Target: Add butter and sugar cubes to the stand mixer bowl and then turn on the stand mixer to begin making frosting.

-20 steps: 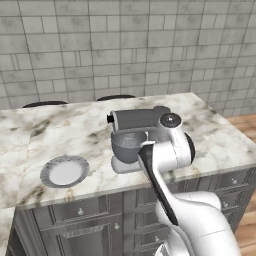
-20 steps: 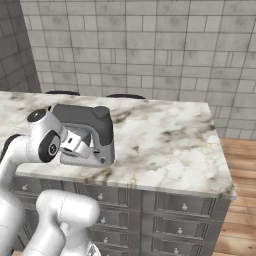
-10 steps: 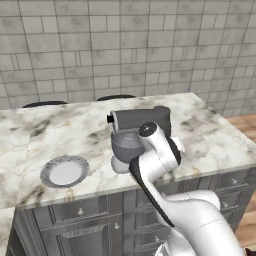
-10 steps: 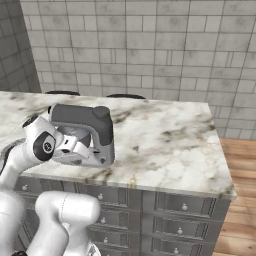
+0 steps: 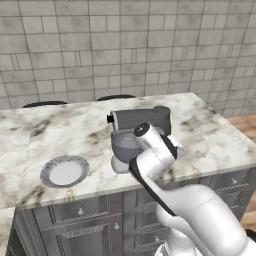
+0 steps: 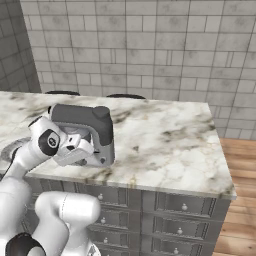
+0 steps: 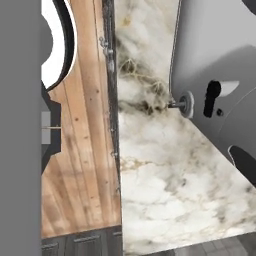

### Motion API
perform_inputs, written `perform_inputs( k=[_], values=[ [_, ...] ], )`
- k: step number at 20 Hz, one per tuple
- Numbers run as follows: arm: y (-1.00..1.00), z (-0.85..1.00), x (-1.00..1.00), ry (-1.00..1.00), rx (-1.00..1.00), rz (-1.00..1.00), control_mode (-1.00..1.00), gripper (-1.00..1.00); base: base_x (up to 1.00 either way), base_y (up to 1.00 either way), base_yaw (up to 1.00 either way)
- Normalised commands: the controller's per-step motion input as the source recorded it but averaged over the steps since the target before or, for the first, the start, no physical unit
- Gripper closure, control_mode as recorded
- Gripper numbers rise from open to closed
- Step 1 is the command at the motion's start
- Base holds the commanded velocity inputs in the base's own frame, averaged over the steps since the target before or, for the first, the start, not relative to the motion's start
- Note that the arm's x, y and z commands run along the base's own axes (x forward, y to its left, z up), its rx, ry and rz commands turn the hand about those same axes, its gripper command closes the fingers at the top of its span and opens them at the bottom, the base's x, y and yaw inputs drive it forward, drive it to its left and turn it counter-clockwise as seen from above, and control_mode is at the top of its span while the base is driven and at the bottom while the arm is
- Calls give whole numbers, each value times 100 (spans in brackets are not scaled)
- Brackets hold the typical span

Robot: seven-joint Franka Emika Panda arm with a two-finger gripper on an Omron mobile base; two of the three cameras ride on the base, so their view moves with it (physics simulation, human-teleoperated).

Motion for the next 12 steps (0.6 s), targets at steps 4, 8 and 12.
perform_inputs(
  k=[4, 8, 12],
  values=[
    [-19, -8, 8, 1, 0, 10, -100, 100, 0, 0, 0],
    [-16, -20, 0, -3, 0, 16, -100, 100, 0, 0, 0],
    [-14, -14, 0, -8, 0, 14, -100, 100, 0, 0, 0]
  ],
)
